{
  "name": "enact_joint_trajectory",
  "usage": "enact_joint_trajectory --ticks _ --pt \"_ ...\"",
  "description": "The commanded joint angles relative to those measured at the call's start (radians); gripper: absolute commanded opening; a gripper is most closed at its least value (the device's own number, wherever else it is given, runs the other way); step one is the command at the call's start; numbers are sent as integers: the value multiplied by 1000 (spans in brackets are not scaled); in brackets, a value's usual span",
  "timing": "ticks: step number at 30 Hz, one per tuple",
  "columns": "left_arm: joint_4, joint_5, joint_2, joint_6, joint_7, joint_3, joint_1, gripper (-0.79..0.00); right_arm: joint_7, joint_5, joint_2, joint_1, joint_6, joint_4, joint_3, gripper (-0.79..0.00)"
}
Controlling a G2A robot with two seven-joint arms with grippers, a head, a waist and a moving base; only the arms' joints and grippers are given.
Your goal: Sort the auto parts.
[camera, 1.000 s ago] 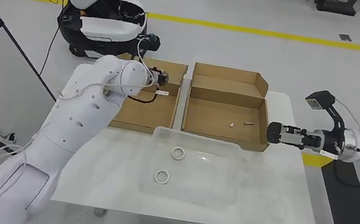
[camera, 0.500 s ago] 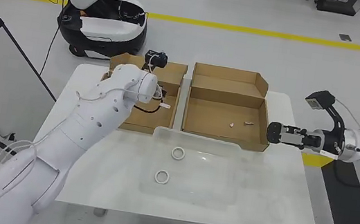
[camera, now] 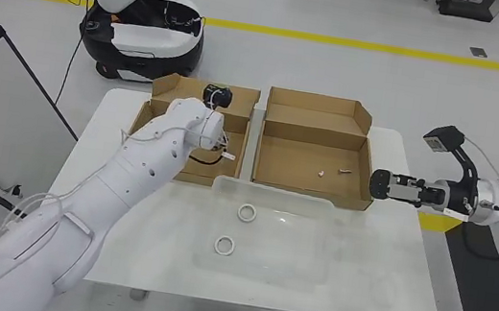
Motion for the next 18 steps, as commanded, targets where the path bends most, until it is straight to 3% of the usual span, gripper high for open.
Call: enact_joint_trajectory --ticks 1,13,14,15,18 --pt "25 -1 -8 -1 6 9 -5 -785 0 0 0 0 0 0 0 0" --pt "128 -4 -49 -17 22 39 -35 -785 0 0 0 0 0 0 0 0" --pt "134 -4 -51 -18 23 39 -36 -674 0 0 0 0 0 0 0 0" --pt "139 -4 -53 -20 24 39 -37 -616 0 0 0 0 0 0 0 0" --pt "154 -4 -59 -21 27 37 -41 -533 0 0 0 0 0 0 0 0"
